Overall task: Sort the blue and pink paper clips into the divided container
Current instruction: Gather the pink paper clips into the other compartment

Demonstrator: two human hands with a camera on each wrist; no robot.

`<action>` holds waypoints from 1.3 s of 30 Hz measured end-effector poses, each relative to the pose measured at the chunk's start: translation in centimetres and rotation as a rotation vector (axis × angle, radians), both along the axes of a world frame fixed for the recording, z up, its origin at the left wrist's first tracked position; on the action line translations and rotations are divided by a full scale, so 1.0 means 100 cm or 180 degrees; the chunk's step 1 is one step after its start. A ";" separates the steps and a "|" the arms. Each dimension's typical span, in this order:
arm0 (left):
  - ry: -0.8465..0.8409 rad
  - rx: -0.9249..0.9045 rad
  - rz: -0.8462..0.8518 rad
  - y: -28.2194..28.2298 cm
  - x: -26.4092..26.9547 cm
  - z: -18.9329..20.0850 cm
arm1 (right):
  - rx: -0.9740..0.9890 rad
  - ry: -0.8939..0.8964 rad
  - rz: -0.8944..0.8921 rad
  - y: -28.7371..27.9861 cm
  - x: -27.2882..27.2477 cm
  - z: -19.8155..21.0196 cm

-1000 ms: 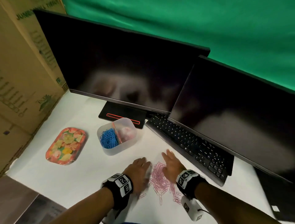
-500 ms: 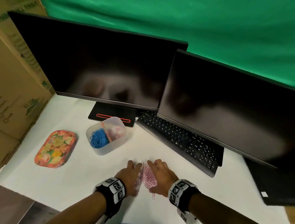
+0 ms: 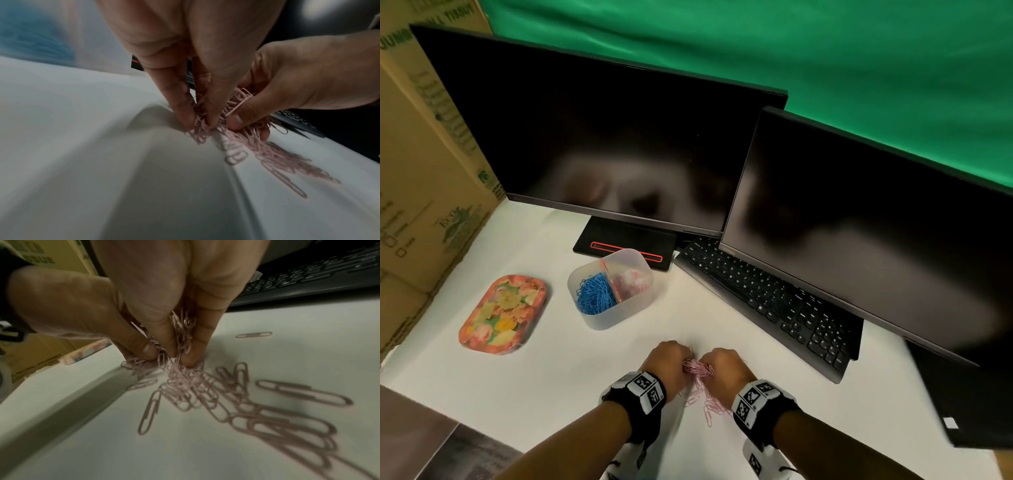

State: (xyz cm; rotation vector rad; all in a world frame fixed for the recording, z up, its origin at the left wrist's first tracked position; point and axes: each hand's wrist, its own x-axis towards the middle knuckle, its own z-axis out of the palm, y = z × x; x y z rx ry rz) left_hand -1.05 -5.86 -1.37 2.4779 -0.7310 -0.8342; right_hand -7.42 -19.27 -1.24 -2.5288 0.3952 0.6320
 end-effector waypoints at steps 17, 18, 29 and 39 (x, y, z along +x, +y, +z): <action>-0.0388 -0.0601 0.0457 0.015 0.058 0.064 | 0.0388 -0.0515 -0.0221 0.001 0.060 0.081; -0.0436 -0.0586 0.0501 0.018 0.065 0.069 | 0.0396 -0.0544 -0.0195 0.004 0.069 0.086; -0.0581 -0.0472 0.1340 0.049 0.147 0.088 | 0.0133 -0.0597 -0.0028 0.057 0.180 0.107; -0.0447 -0.0056 0.1410 0.051 0.167 0.065 | 0.0069 -0.0280 -0.0380 0.071 0.215 0.078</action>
